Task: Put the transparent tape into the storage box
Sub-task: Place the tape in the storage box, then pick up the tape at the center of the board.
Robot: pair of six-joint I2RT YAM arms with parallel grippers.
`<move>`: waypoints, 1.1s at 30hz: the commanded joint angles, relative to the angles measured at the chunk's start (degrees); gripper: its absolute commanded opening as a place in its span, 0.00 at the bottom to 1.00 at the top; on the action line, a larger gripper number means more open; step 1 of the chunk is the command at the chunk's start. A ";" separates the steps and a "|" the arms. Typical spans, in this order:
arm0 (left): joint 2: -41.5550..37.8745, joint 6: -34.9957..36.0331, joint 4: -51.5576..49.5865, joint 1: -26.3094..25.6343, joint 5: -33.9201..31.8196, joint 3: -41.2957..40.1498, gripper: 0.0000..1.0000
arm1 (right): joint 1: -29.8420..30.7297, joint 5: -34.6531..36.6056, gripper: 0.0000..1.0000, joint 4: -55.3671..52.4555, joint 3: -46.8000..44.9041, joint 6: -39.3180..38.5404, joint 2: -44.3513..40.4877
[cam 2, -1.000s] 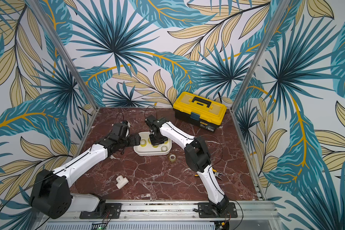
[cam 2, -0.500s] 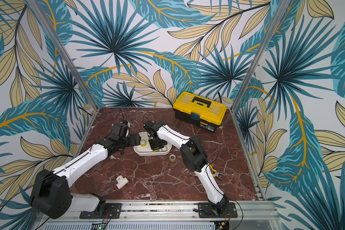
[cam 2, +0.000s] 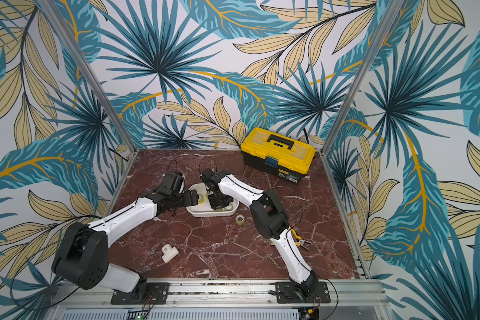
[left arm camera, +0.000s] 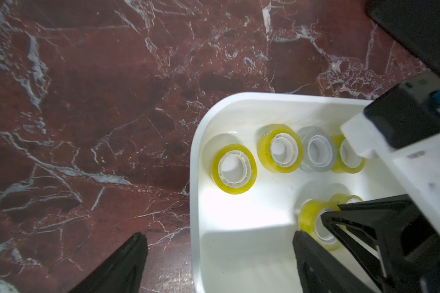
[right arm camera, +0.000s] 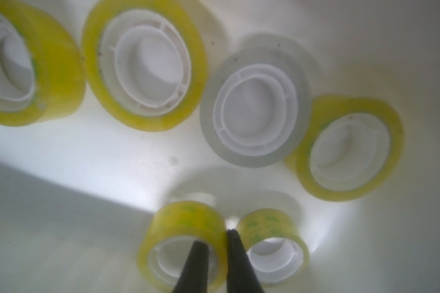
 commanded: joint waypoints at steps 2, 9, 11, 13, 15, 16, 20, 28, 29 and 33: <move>0.40 -0.20 0.77 0.39 0.73 -1.33 0.94 | 0.26 0.48 0.23 -0.20 -0.66 -0.05 0.85; 0.92 0.07 0.22 0.39 0.73 -1.83 0.95 | 0.21 0.32 0.29 0.25 1.02 -0.23 -0.62; 0.79 -0.02 0.53 0.39 0.76 -2.13 0.94 | 0.22 0.55 0.29 0.18 1.62 -0.32 -1.51; 0.61 0.05 0.78 0.46 0.82 -2.12 0.95 | 0.15 1.35 0.29 -0.04 2.06 -0.38 -3.18; 0.25 0.28 1.12 0.39 0.91 -1.96 0.94 | 0.01 2.98 0.36 -0.38 2.08 -0.33 -5.66; 0.16 0.40 1.05 0.39 0.91 -1.82 0.94 | -0.29 3.56 0.36 -0.67 1.94 -0.26 -6.92; -0.82 1.33 0.36 0.39 0.47 -1.46 0.95 | -2.15 5.62 0.42 -3.03 -1.78 1.37 -12.96; -2.93 1.91 -0.23 0.40 0.47 -1.42 0.95 | -5.16 6.07 0.47 -3.16 -20.30 5.60 -25.33; -2.90 1.86 -0.14 0.45 0.55 -1.42 0.95 | -5.30 6.06 0.47 -2.88 -22.24 6.16 -26.03; -2.89 1.79 -0.05 0.39 1.01 -1.42 0.95 | -6.05 3.88 0.57 1.83 -29.62 8.71 -26.67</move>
